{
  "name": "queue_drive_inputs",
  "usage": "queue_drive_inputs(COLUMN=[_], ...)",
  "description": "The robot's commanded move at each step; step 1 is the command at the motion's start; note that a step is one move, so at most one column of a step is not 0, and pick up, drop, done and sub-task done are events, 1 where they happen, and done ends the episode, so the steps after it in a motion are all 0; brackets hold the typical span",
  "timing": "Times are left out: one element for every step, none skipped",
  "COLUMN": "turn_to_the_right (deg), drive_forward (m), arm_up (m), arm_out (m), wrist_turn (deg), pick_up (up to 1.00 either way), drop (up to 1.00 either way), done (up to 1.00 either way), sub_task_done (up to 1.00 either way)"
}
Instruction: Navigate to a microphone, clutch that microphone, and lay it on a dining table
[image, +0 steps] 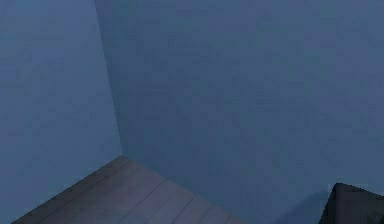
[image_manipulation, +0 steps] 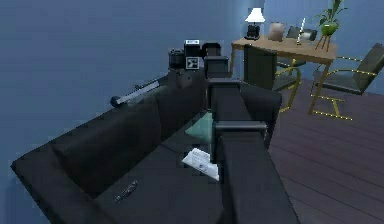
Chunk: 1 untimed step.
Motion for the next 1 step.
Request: queue_drive_inputs(turn_to_the_right=[0.0], drive_forward=[0.00], arm_up=[0.00], arm_out=[0.00], wrist_turn=[-45.0], pick_up=[0.00], drop=[0.00], done=[0.00], sub_task_done=[0.00])
